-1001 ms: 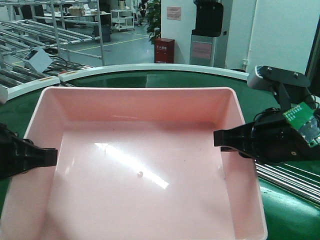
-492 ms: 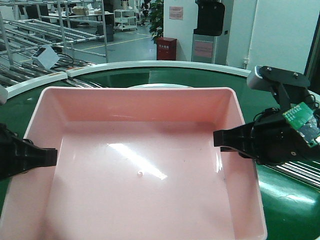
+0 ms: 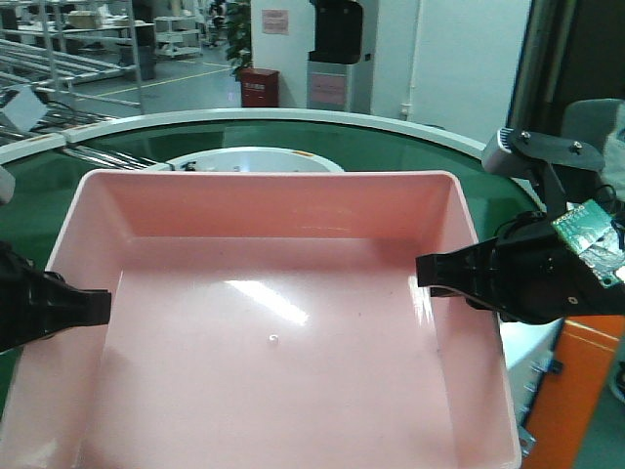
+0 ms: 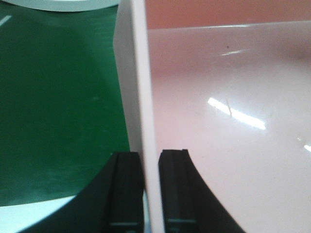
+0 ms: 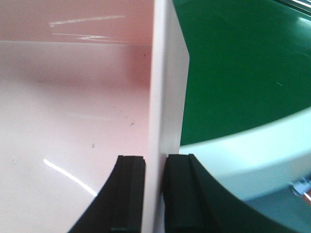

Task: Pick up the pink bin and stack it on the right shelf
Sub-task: 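Hold the pink tray with both grippers while the base drives to the shelf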

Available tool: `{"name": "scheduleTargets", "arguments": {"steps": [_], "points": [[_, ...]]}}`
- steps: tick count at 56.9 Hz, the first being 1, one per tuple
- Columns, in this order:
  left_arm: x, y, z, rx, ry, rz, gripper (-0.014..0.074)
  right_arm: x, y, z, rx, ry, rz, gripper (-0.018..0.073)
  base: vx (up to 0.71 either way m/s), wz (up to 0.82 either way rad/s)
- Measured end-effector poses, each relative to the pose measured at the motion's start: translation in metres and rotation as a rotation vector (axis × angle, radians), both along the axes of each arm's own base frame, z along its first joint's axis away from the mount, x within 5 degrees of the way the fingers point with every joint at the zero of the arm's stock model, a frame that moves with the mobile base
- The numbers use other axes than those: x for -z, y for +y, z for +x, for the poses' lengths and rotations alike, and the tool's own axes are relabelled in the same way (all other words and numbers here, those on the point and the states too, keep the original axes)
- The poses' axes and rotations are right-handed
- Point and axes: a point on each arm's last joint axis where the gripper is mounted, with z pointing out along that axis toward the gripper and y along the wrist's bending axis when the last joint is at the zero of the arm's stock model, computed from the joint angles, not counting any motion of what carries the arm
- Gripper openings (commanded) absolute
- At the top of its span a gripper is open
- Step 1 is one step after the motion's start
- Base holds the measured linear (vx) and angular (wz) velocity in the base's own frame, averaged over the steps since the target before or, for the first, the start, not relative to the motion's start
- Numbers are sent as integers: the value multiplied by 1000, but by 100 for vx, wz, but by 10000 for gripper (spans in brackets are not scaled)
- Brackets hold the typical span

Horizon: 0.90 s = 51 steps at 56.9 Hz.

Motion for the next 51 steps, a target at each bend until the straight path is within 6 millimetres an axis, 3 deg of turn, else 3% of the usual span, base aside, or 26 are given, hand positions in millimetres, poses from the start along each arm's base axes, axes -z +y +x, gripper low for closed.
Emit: {"name": "scheduleTargets", "arguments": {"steps": [29,51], "points": [[0,0,0,0,1,0,-1,0,0,0,0,2,-1,-8,-21,-79],[0,0,0,0,1,0,-1,0,0,0,0,2,-2,-8,-3,-78]]}}
